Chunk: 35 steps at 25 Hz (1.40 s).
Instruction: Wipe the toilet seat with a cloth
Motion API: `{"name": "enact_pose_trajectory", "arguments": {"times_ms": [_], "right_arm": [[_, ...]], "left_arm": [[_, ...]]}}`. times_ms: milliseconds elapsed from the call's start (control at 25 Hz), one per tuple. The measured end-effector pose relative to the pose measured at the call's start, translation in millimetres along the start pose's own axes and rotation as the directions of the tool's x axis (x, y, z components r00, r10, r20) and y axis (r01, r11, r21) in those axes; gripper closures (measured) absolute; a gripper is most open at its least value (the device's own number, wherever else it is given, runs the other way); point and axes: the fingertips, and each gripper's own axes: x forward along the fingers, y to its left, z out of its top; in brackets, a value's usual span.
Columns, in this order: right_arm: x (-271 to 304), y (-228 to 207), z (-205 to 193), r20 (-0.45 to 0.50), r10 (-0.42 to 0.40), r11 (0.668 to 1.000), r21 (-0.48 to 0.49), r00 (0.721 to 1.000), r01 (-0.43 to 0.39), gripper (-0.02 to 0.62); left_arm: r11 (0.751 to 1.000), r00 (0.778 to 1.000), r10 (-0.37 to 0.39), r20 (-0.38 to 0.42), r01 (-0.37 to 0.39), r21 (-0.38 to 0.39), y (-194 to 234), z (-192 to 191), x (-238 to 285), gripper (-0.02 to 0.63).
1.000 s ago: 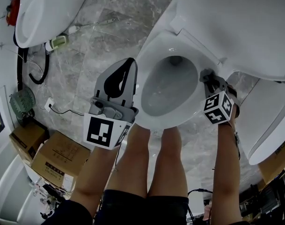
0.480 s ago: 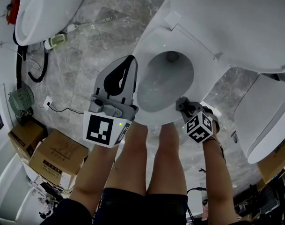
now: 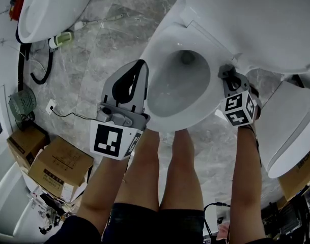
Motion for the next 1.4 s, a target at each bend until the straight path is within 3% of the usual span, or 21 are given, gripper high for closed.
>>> {"name": "enact_pose_trajectory", "arguments": {"times_ms": [120, 320, 520, 600, 680, 880, 1080, 1240, 1400], "right_arm": [[-7, 11, -14, 0.001, 0.032, 0.999, 0.039, 0.999, -0.032, 0.546], [-24, 82, -44, -0.009, 0.189, 0.979, 0.085, 0.982, -0.187, 0.546], [-36, 171, -43, -0.011, 0.397, 0.917, 0.043, 0.918, -0.396, 0.546], [-37, 181, -43, -0.015, 0.416, 0.909, -0.009, 0.909, -0.416, 0.546], [-33, 165, -42, -0.006, 0.376, 0.927, -0.006, 0.927, -0.376, 0.546], [-12, 65, -34, 0.017, 0.127, 0.991, 0.029, 0.992, -0.128, 0.546], [-5, -13, -5, 0.081, -0.047, 0.998, -0.036, 0.996, 0.05, 0.546], [-13, -23, -19, 0.08, -0.048, 0.999, 0.024, 0.996, 0.047, 0.546], [-26, 26, -53, 0.052, 0.047, 0.998, 0.04, 0.998, -0.049, 0.546]], "left_arm": [[1.0, 1.0, 0.006, -0.002, -0.006, -0.002, -5, -1, -5, 0.594], [1.0, 1.0, 0.009, 0.0, -0.009, -0.005, -14, -2, -7, 0.594], [1.0, 1.0, 0.001, -0.001, -0.001, 0.0, -26, -2, -10, 0.594], [1.0, 1.0, 0.0, -0.004, 0.0, 0.002, -29, -4, -11, 0.594], [1.0, 1.0, 0.002, -0.008, -0.002, 0.004, -31, -6, -12, 0.594], [1.0, 1.0, 0.008, -0.011, -0.008, 0.005, -33, -10, -16, 0.594], [1.0, 1.0, 0.022, -0.01, -0.022, -0.002, -34, -12, -18, 0.594], [1.0, 1.0, 0.026, -0.01, -0.026, -0.006, -34, -14, -20, 0.594], [0.999, 0.999, 0.036, -0.006, -0.036, -0.015, -31, -14, -20, 0.594]]}}
